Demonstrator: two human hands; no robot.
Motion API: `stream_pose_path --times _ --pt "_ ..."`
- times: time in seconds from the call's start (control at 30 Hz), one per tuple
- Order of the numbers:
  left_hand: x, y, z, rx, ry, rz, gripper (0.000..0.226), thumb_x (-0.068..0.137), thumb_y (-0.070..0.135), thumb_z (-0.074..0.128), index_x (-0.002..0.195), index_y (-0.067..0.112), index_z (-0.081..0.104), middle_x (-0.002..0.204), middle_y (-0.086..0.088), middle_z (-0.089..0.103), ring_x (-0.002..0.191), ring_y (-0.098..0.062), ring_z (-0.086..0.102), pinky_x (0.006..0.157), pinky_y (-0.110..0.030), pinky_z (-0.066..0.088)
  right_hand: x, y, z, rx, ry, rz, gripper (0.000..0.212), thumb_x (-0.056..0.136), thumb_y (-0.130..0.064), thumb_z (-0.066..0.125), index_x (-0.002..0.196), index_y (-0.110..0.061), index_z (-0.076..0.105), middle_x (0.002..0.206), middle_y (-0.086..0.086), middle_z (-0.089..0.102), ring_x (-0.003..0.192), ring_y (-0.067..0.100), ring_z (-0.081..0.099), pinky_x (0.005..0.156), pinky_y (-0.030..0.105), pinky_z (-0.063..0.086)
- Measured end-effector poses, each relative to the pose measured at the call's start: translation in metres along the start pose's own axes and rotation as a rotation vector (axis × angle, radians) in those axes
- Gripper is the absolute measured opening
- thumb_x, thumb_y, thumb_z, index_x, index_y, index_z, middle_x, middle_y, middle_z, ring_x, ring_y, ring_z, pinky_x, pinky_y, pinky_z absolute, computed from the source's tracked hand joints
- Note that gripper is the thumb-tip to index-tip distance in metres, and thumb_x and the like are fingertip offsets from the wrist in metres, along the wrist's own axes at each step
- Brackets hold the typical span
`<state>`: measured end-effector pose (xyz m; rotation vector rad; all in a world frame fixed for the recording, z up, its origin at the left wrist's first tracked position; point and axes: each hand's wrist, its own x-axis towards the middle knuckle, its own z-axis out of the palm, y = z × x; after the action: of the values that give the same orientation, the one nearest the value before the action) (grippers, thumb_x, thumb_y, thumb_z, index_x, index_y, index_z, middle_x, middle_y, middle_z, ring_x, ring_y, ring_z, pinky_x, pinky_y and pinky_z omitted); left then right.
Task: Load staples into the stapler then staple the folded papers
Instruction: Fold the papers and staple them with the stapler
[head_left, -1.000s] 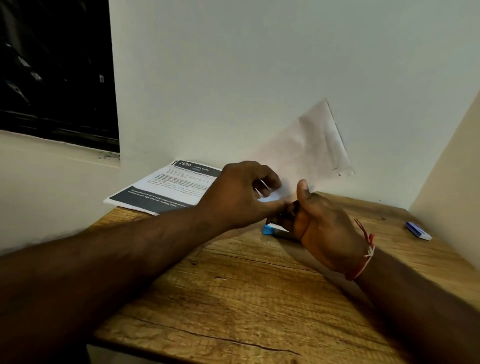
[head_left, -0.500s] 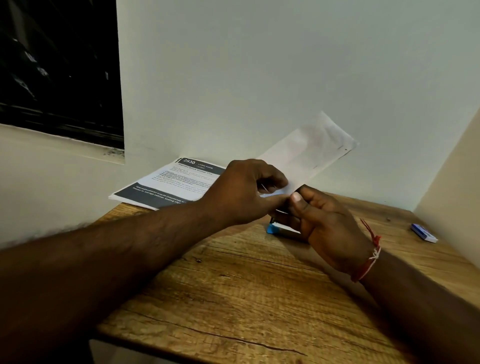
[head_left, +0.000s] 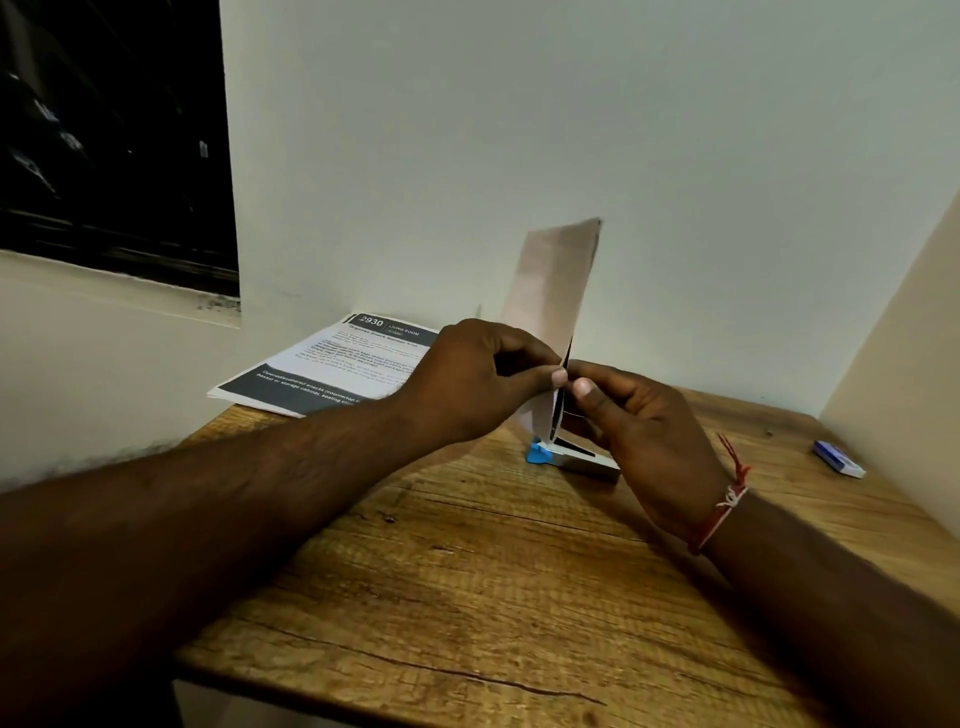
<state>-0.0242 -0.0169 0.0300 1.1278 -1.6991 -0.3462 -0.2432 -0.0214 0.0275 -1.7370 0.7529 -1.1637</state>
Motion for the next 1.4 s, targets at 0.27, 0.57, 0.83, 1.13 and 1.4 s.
stream_pose_path --times 0.27,0.57,0.83,1.13,1.4 --pt "-0.002 0.001 0.002 0.013 -0.005 -0.012 0.012 0.102 0.029 0.085 0.110 0.024 0.091 0.097 0.014 0.086 0.094 0.001 0.080 0.081 -0.014 0.058 -0.003 -0.005 0.002 -0.068 0.076 -0.006 0.023 0.101 -0.022 0.074 0.122 -0.015 0.082 0.110 -0.001 0.087 0.107 0.015 0.083 0.094 0.029 0.067" --pt "-0.005 0.006 0.005 -0.033 -0.005 0.003 0.008 0.101 0.027 0.085 0.103 0.023 0.092 0.090 0.014 0.085 0.090 -0.002 0.080 0.079 -0.018 0.059 -0.004 -0.012 0.004 -0.215 0.240 -0.010 0.016 0.108 -0.016 0.069 0.099 -0.008 0.080 0.082 -0.001 0.083 0.074 0.012 0.082 0.061 0.023 0.063" --pt "-0.007 0.006 0.006 -0.221 -0.004 -0.094 0.008 0.102 0.023 0.084 0.102 0.016 0.089 0.094 0.001 0.087 0.093 -0.016 0.083 0.087 -0.031 0.068 -0.003 -0.010 0.002 -0.177 0.209 -0.009 0.020 0.110 -0.017 0.066 0.100 -0.004 0.077 0.080 -0.003 0.080 0.076 0.013 0.080 0.070 0.037 0.070" --pt "-0.005 0.004 0.010 0.048 -0.033 -0.028 0.010 0.099 0.029 0.087 0.090 0.026 0.087 0.076 0.015 0.080 0.071 0.006 0.072 0.065 -0.007 0.048 0.000 -0.010 0.004 0.011 0.240 0.065 0.012 0.105 -0.013 0.074 0.105 -0.002 0.077 0.084 0.008 0.084 0.079 0.022 0.084 0.077 0.039 0.069" --pt "-0.004 0.002 0.011 0.004 -0.033 -0.033 0.012 0.102 0.020 0.083 0.092 0.026 0.086 0.079 0.014 0.081 0.075 0.006 0.074 0.068 -0.006 0.048 0.000 -0.006 0.003 -0.045 0.165 0.146 0.043 0.093 0.003 0.082 0.126 -0.019 0.064 0.088 0.022 0.080 0.081 0.035 0.084 0.071 0.030 0.067"
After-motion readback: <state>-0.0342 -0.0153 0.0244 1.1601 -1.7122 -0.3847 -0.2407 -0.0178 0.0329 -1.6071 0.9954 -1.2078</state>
